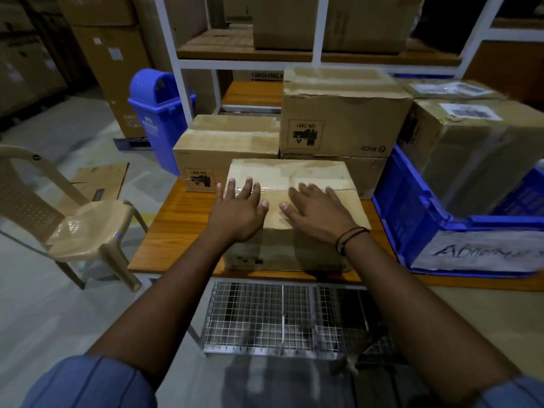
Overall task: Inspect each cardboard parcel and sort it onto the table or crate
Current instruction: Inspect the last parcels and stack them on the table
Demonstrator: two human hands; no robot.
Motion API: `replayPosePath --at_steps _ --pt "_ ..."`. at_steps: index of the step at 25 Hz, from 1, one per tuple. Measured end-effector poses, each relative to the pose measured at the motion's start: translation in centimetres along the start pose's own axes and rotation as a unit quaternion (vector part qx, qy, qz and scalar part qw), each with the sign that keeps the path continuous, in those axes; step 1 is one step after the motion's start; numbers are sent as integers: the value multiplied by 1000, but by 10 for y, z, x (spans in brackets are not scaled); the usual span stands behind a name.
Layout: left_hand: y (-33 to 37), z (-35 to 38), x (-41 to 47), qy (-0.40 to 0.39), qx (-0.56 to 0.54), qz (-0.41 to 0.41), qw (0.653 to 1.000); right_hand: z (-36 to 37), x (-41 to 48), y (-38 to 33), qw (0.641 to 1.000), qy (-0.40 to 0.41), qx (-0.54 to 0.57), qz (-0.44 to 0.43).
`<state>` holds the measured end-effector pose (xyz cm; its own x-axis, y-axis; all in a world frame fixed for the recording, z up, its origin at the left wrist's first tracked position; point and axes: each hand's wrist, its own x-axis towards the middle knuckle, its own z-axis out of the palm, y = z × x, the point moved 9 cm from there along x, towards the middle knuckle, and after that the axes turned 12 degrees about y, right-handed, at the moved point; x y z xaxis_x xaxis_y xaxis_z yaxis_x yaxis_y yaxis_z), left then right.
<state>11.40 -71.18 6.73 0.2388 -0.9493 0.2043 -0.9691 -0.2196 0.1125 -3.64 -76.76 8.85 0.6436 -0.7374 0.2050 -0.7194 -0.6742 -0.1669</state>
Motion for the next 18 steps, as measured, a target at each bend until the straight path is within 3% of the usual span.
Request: replayPosePath --at_steps 9,14,18 --pt "-2 -1 6 3 10 -3 1000 14 9 10 1000 -15 -13 3" --pt "-2 1 6 9 10 0 1000 15 -6 35 996 20 -41 79" --pt "-4 3 8 8 4 -5 1000 10 4 31 998 13 -28 57"
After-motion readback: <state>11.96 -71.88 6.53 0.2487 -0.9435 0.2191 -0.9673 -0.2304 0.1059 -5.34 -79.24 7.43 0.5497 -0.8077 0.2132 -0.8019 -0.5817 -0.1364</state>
